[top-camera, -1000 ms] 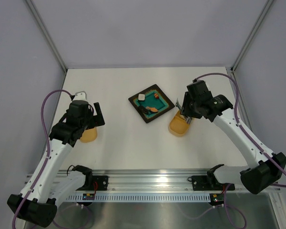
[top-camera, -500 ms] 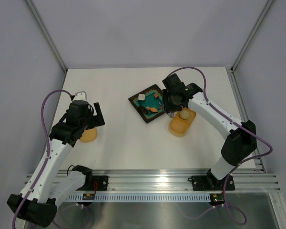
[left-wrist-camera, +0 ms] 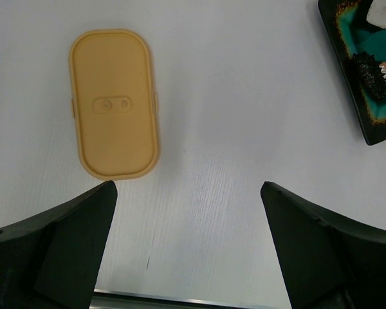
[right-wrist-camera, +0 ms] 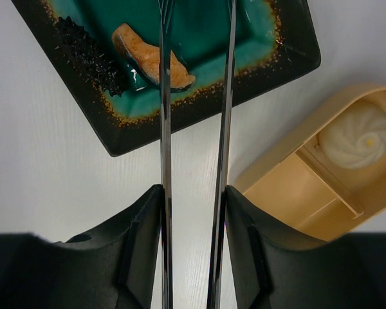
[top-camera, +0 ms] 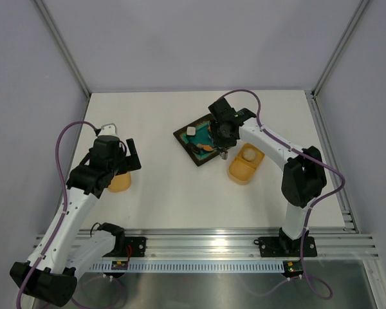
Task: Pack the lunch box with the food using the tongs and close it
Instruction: Pick up the fake food from the plate.
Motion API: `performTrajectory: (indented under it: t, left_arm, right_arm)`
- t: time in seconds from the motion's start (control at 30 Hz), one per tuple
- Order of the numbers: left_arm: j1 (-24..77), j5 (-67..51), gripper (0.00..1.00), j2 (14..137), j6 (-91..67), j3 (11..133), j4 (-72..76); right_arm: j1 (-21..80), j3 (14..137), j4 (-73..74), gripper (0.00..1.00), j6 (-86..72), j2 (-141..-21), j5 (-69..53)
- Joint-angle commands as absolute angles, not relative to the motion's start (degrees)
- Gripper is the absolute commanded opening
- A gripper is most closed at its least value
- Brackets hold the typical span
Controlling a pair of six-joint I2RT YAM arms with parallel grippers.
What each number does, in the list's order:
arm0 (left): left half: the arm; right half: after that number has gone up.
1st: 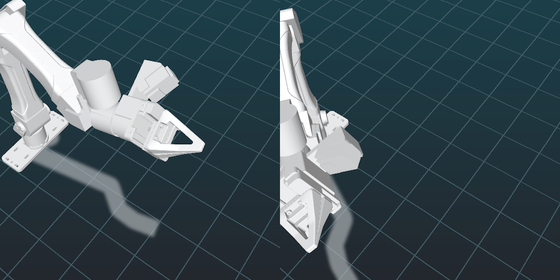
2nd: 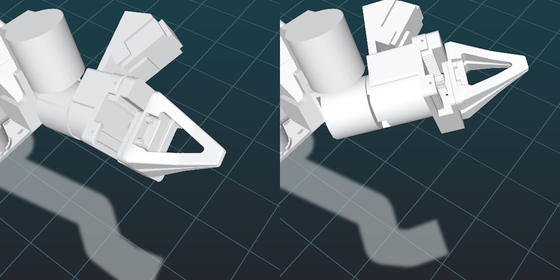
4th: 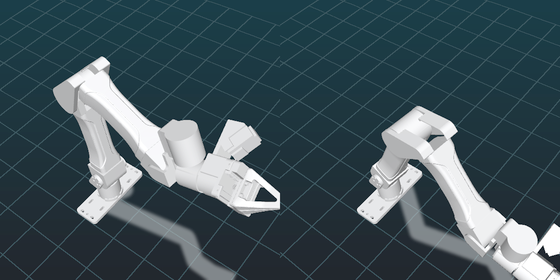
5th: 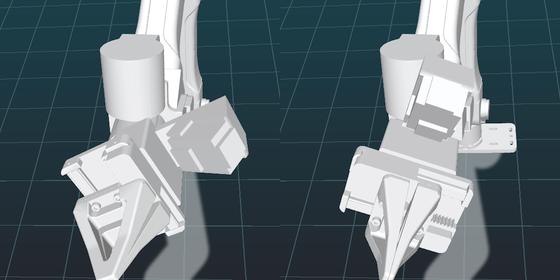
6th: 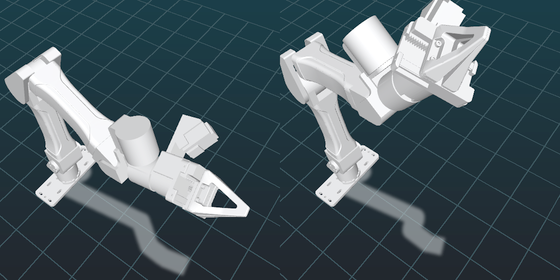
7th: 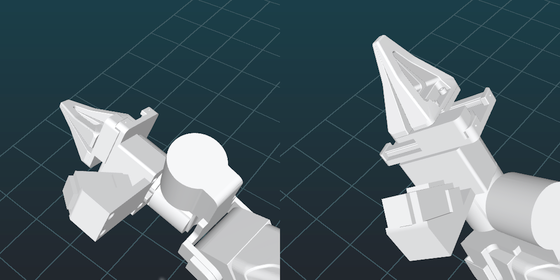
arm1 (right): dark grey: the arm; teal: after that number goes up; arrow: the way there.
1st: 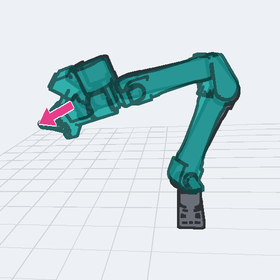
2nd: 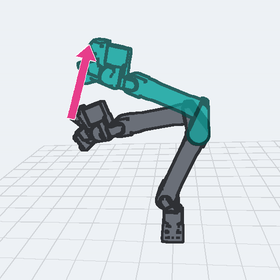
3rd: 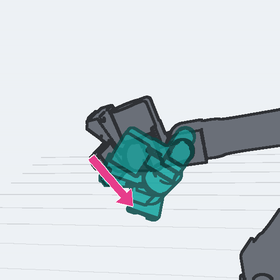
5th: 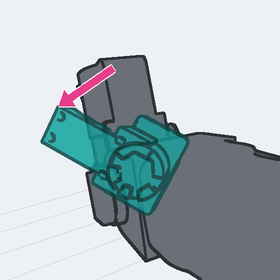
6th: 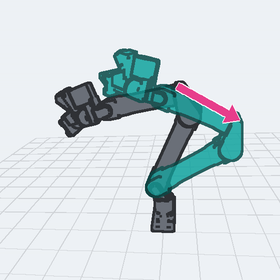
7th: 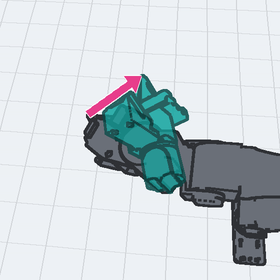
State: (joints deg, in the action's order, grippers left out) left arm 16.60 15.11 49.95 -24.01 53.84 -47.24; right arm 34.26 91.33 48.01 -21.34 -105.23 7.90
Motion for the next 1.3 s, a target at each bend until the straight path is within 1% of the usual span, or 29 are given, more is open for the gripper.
performTrajectory:
  t: [0.0,0.47,1.0,1.2,1.27]
  left_arm:
    - [16.7,16.6,0.99,49.9,-23.7,55.6,-46.9]
    - [16.6,17.6,0.99,49.3,-23.4,55.3,-47.5]
    - [16.7,17.6,0.99,48.8,-23.5,54.9,-47.8]
    - [16.6,17.6,0.99,48.5,-23.7,54.7,-47.9]
    - [16.6,17.5,0.99,48.5,-23.8,54.7,-47.8]
  right_arm:
    - [34.6,95.1,45.8,0.49,-20.1,-107.0,9.1]
    - [34.5,99.7,45.7,0.49,-19.9,-111.8,10.5]
    - [34.1,101.7,46.3,0.52,-18.5,-114.3,12.6]
    - [34.0,101.5,45.7,0.44,-18.7,-113.7,11.3]
    - [34.0,101.4,46.0,0.38,-18.7,-113.4,11.0]
